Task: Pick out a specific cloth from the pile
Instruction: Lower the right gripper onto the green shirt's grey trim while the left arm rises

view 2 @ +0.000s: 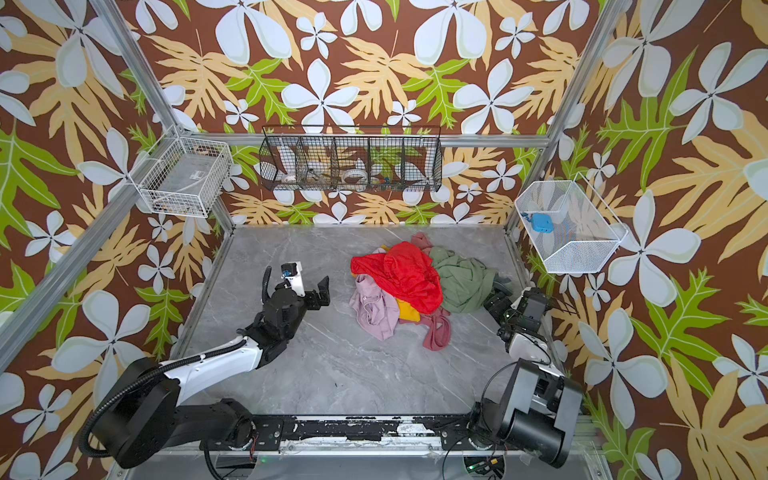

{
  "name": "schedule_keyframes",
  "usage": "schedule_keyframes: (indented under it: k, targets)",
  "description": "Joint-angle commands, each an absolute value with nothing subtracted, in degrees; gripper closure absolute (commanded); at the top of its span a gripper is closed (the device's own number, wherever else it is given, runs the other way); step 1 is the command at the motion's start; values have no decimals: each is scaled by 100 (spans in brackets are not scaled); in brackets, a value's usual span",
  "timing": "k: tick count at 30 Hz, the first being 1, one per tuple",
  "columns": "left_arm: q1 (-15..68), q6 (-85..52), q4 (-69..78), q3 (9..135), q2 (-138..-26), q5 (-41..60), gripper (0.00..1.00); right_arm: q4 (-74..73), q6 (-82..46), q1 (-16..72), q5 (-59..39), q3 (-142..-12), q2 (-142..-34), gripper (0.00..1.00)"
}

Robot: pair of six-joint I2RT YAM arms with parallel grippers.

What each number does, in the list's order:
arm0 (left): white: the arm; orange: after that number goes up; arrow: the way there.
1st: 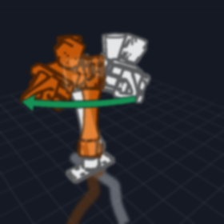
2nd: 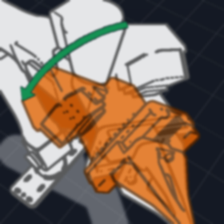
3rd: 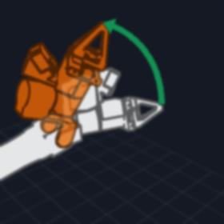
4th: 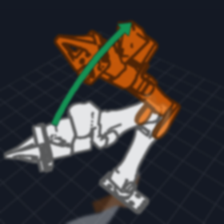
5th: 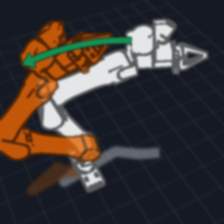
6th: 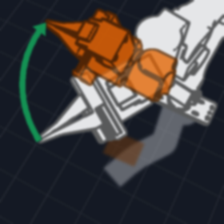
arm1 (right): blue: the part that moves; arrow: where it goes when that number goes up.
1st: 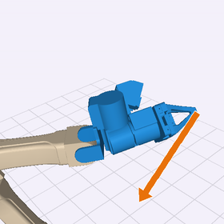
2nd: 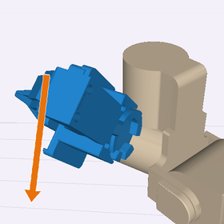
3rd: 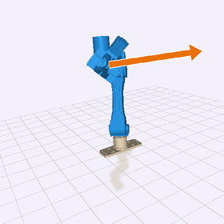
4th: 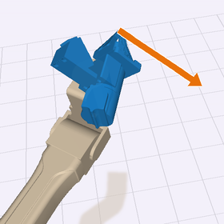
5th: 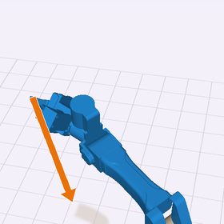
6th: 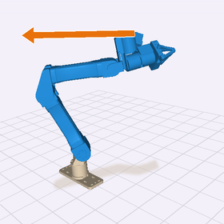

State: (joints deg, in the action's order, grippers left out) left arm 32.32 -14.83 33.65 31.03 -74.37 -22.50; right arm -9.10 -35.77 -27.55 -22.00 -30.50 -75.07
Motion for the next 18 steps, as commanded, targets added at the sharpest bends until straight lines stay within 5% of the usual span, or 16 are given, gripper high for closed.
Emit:
schedule_keyframes:
  k: [1,18]
  targets:
    - [3274,-1389,3326,3155,-7484,-2168,0,-1114,-3772,-2786,-2101,-3055,-7622,23]
    - [3278,-1387,3133,3138,-7426,-1978,0,-1784,-4363,-2863,-1384,-3472,-8968,26]
